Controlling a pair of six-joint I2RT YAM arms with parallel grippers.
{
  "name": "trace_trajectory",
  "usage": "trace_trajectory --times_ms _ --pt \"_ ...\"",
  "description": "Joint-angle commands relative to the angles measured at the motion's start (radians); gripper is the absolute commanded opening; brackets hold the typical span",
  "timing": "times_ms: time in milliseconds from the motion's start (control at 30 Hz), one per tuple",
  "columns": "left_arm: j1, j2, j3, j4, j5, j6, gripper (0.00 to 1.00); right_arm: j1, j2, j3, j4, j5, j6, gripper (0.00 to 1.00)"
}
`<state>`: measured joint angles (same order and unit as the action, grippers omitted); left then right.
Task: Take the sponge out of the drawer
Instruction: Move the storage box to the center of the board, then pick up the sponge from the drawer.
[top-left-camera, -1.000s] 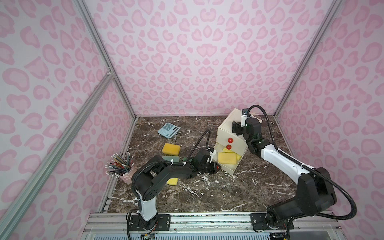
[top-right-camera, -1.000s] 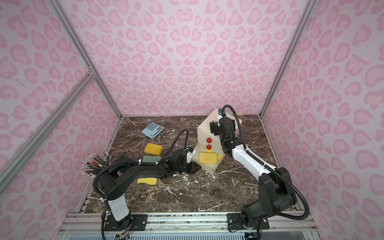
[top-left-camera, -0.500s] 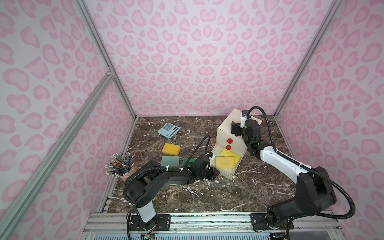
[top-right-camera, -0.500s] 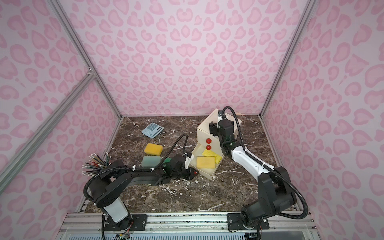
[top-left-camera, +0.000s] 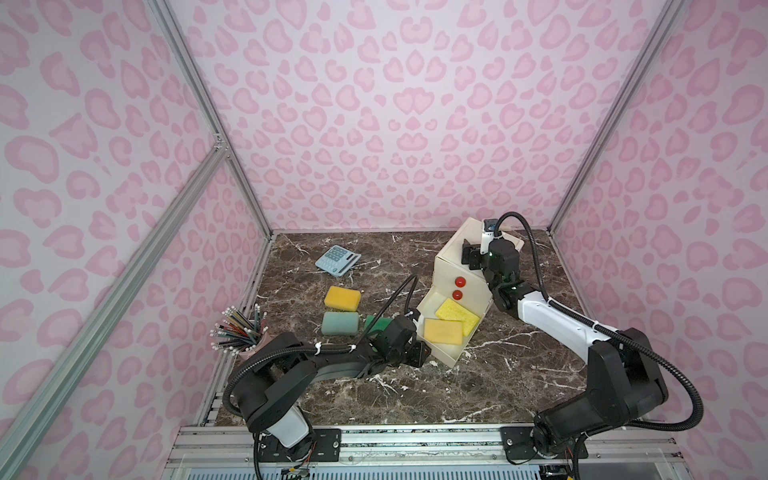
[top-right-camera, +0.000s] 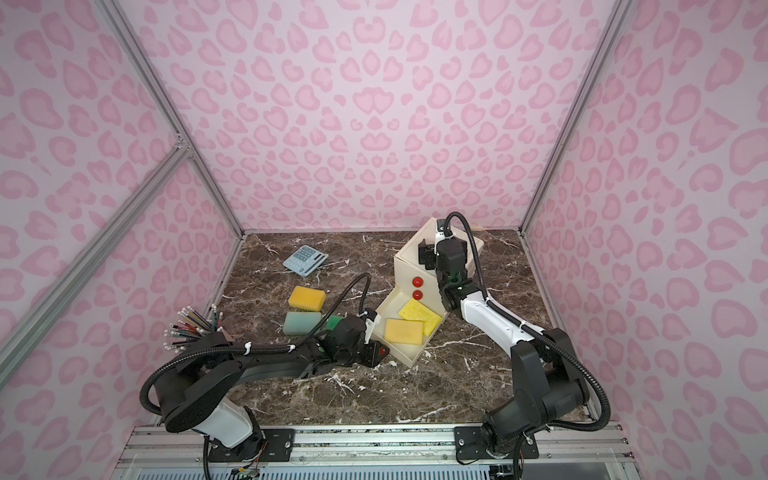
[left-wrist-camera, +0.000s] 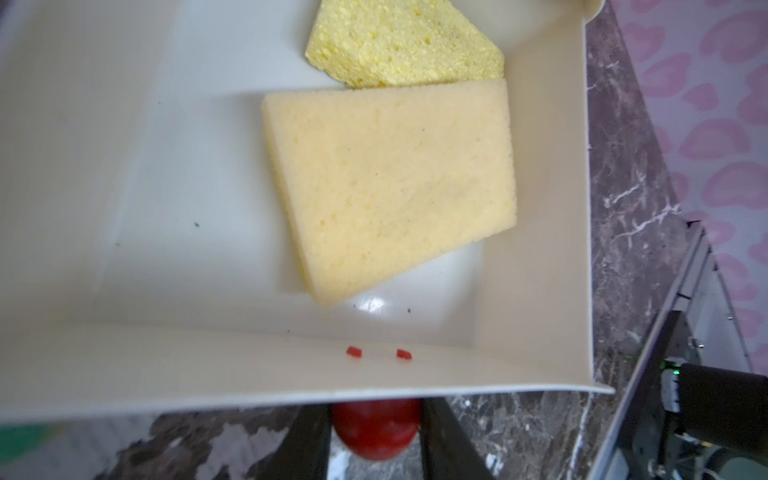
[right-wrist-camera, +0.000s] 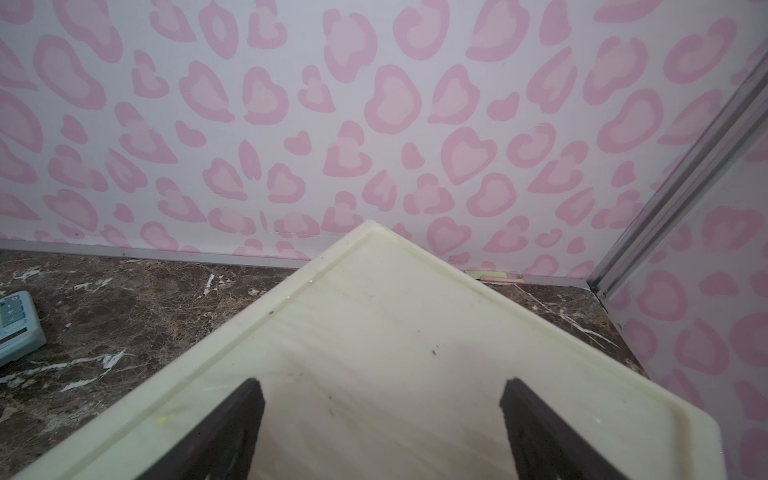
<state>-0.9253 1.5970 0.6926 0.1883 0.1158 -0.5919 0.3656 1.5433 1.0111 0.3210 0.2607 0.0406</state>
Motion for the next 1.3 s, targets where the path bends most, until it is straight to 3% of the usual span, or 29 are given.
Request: trace_trajectory --times_ms 0,67,200,267,500,700,900,1067,1267 --pt "-0.021 -0.018 0.026 -0.129 -0.051 0.054 0.49 -0.002 0.026 -0.017 -0.178 0.006 -0.009 0.91" --pt "-0.043 -0.024 0.047 -0.159 -0.063 0.066 0.56 -0.004 0.032 -0.016 -0.177 0.005 -0.01 0.91" --pt "-0.078 -0.03 0.087 -0.236 -0.101 0.078 0.81 -0.007 0.046 -0.011 -0.175 -0.001 -0.012 0.91" --pt "-0.095 -0.056 0.091 -0.261 -0.12 0.083 0.84 -0.007 0.048 -0.01 -0.174 -0.003 -0.015 0.91" --pt "-0.13 -0.185 0.207 -0.434 -0.231 0.175 0.86 -0.01 0.047 -0.009 -0.172 0.0 -0.024 0.91" --pt "-0.109 -0.028 0.418 -0.56 -0.341 0.285 0.86 -0.016 0.05 -0.014 -0.171 -0.006 -0.019 0.91" --pt "0.014 0.118 0.499 -0.531 -0.147 0.272 0.79 -0.019 0.044 -0.019 -0.173 -0.006 -0.027 0.9" --pt "0.062 0.18 0.536 -0.496 0.0 0.263 0.77 -0.03 0.05 -0.021 -0.168 -0.015 -0.025 0.9" --pt "0.064 0.247 0.59 -0.519 0.001 0.256 0.74 -0.033 0.073 -0.013 -0.171 -0.022 -0.025 0.9"
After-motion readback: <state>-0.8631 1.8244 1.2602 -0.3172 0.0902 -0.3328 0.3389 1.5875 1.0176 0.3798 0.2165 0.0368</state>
